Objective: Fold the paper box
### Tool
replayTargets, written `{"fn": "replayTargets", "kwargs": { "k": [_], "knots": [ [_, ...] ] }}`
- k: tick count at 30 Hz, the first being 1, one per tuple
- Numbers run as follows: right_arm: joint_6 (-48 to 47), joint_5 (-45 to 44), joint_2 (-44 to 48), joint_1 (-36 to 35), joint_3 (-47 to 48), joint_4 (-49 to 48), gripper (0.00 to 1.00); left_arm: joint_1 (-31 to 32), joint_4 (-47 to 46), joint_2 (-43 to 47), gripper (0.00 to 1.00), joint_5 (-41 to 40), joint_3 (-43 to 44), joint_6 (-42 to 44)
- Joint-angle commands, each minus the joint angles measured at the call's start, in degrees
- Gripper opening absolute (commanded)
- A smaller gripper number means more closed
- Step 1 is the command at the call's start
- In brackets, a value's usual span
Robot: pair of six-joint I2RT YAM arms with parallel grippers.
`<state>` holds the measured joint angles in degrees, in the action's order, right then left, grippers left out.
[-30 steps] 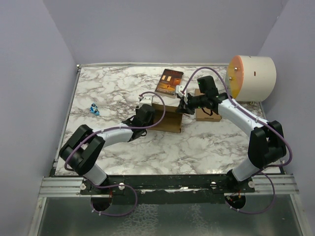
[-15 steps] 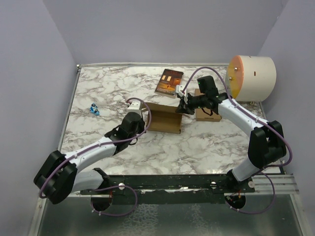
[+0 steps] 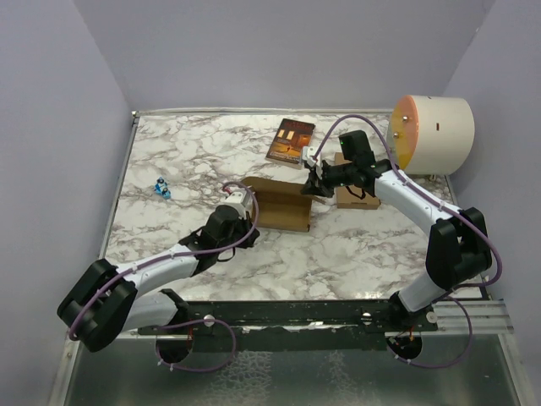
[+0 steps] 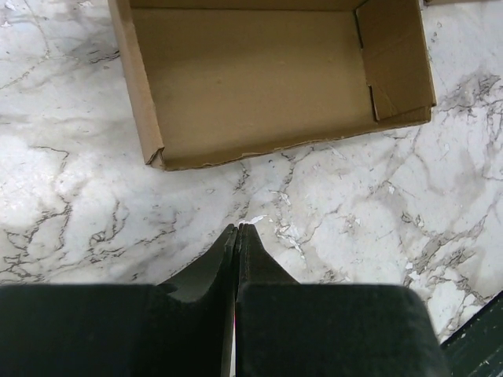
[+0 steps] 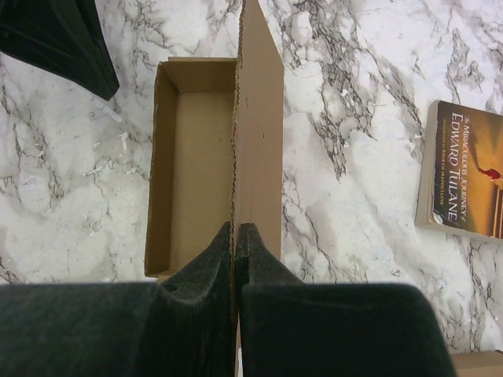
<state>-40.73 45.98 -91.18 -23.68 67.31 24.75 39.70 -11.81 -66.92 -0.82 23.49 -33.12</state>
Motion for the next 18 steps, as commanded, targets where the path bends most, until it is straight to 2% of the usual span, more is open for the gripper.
{"fn": "replayTargets", "kwargs": {
  "k": [1,5,13,15,18],
  "knots": [
    [0.06,2.10,0.52,-0.22,-0.13,-0.38,0.01,-0.25,-3.98,-0.18,0.00,1.98,-0.19,-0.67],
    [-0.29,2.19,0.66,-0.22,-0.01,-0.20,0.01,-0.32,-0.73,5.19,0.02,-0.41,0.43,2.46],
    [-1.73,1.32,0.01,-0.22,1.61,1.44,0.03,-2.11,13.24,16.88,0.46,-9.31,6.20,10.89],
    [-2.26,1.00,-0.69,-0.22,2.70,2.41,0.04,-3.53,13.63,17.68,0.52,-9.63,6.47,12.81],
    [-3.48,1.14,-2.09,-0.22,4.89,4.87,0.04,-7.86,9.03,17.92,0.56,-7.50,4.56,16.66]
  ]
}}
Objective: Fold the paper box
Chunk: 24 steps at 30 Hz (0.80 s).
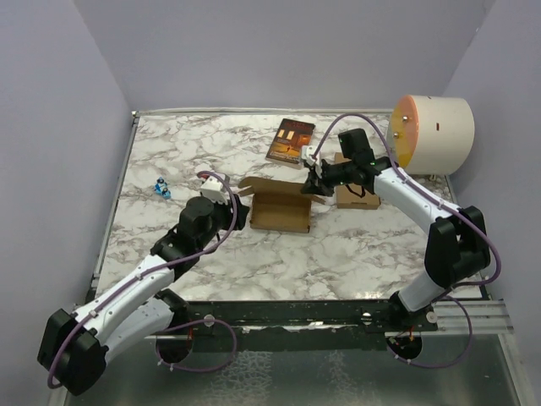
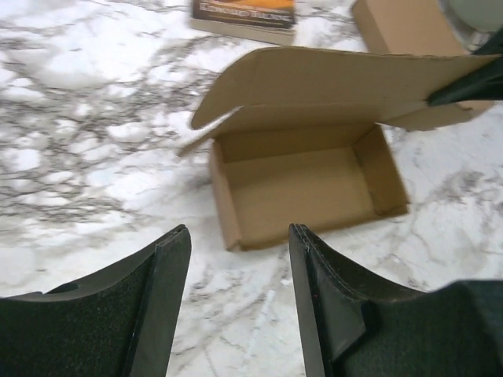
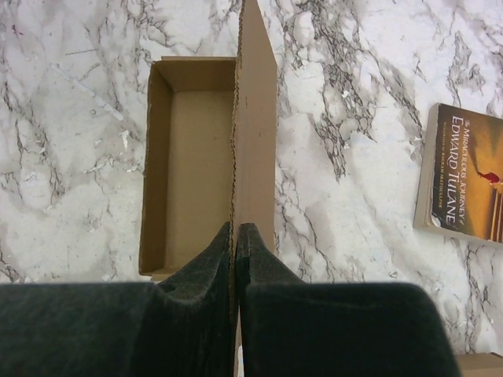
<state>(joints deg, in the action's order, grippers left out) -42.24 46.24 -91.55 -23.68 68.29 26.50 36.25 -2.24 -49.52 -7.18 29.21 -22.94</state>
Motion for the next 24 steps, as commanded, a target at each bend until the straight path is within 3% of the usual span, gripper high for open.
{"fn": "replayTargets", "kwargs": {
  "k": [1,5,7,14,24],
  "knots": [
    [-2.72,1.18,-2.39,-0.22,4.89,4.68,0.04,-6.20,-3.49,0.80,0.57,0.45,-2.61,7.06],
    [-5.46,2.01,-4.56,-0.22,9.06,9.22,0.03,-14.30,-17.14,0.80,0.78,11.62,-7.22,5.61],
    [-6.86,2.39,-5.44,-0.22,10.99,11.18,0.03,-17.45,-21.05,-0.75,0.82,17.75,-7.52,4.56],
    [-11.57,3.91,-8.33,-0.22,14.37,16.44,0.02,-22.18,-30.46,-13.13,0.77,35.52,-4.58,3.00],
    [-14.16,5.00,-9.69,-0.22,16.60,19.82,0.02,-22.11,-34.72,-20.41,0.67,36.60,-4.25,2.43]
  ]
}}
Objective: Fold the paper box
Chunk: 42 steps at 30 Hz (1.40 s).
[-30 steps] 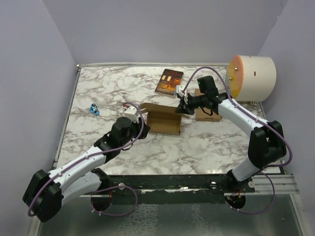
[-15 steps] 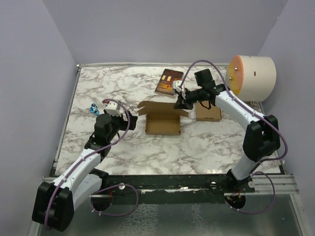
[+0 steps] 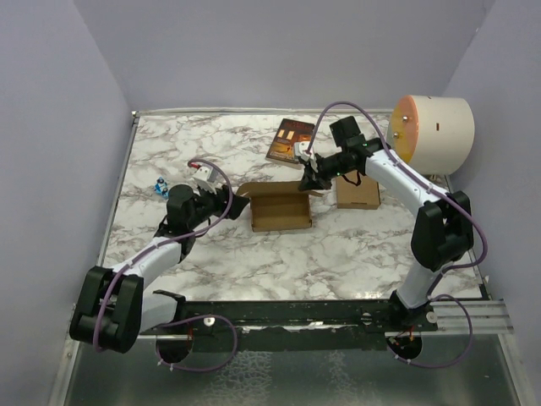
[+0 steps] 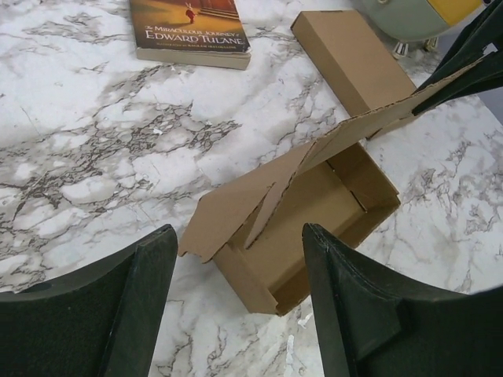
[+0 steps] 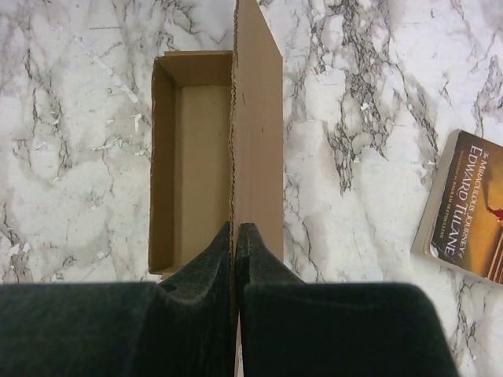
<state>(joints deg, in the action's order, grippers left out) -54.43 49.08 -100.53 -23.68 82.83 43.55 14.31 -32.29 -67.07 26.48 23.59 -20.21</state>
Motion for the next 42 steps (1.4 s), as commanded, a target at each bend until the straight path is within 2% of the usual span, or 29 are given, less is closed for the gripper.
{"fn": "replayTargets", "kwargs": {
  "k": [1,6,13,28,29,33,37,42],
  "knots": [
    [-2.13,2.16,-0.78,-0.22,2.19,2.91,0.02,-0.11,-4.69,-3.79,0.66,3.41,1.71,-0.18],
    [-2.30,2.61,-1.47,-0.22,3.42,3.73,0.02,0.39,-3.92,-5.59,0.63,2.27,2.30,1.38],
    [-2.74,3.30,-3.33,-0.22,5.92,5.42,0.02,1.10,-3.83,-5.74,0.44,0.35,2.62,3.90],
    [1.06,2.87,-5.39,0.25,8.42,4.87,0.08,2.52,-1.50,-5.57,0.14,-1.68,3.29,6.07],
    [1.81,2.94,-5.39,0.34,8.34,4.57,0.14,2.71,-1.21,-5.35,0.12,-2.14,3.30,6.41],
    [5.28,3.49,-4.67,1.06,7.72,2.79,0.25,3.48,-0.06,-4.62,0.01,-3.39,3.34,7.48],
    [7.85,5.92,-3.25,2.51,7.11,1.92,0.35,4.08,0.79,-4.24,0.00,-4.34,3.43,8.10],
    [9.95,14.22,1.53,7.70,5.07,0.90,0.49,4.85,2.57,-3.11,0.00,-5.19,3.84,8.02]
  ]
}}
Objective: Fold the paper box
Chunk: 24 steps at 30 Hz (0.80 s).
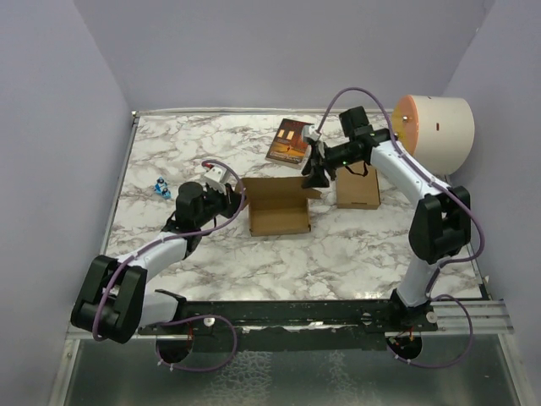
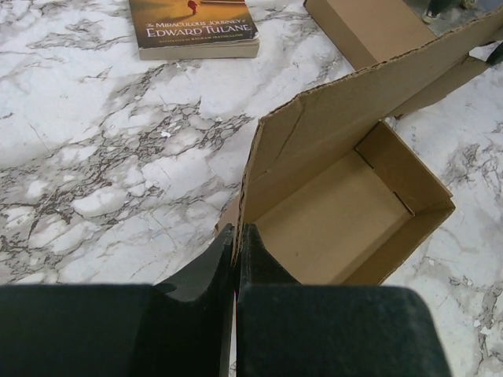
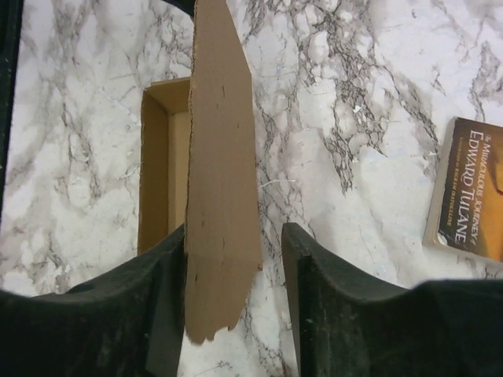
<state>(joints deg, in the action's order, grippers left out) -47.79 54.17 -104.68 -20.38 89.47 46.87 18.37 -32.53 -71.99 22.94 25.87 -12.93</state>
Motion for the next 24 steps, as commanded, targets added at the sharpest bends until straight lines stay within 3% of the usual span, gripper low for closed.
{"fn": "replayTargets", "kwargs": {
  "k": [1,8,12,15,20,24],
  "knots": [
    [3.95,11.09,7.08,6.59,-3.16,-3.79,0.52,1.06,3.41,2.27,0.00,-1.97,1.68,0.76],
    [15.99,18.66,18.53,14.41,-22.35,-26.01,0.72,2.80,6.28,4.25,0.00,-4.08,2.18,0.37],
    [15.13,17.18,20.68,14.58,-26.93,-29.38,0.77,3.20,7.66,4.87,0.00,-5.01,2.56,0.32],
    [10.12,15.24,20.06,14.58,-26.90,-26.22,0.76,3.32,8.43,5.10,0.00,-5.51,2.71,-0.01],
    [7.36,12.94,16.94,14.35,-26.43,-24.39,0.59,3.43,9.31,5.19,0.00,-5.89,3.05,-0.27],
    [6.86,10.71,15.25,12.75,-25.27,-23.88,0.55,3.51,9.24,5.19,0.00,-5.78,3.25,-0.43]
  ]
}}
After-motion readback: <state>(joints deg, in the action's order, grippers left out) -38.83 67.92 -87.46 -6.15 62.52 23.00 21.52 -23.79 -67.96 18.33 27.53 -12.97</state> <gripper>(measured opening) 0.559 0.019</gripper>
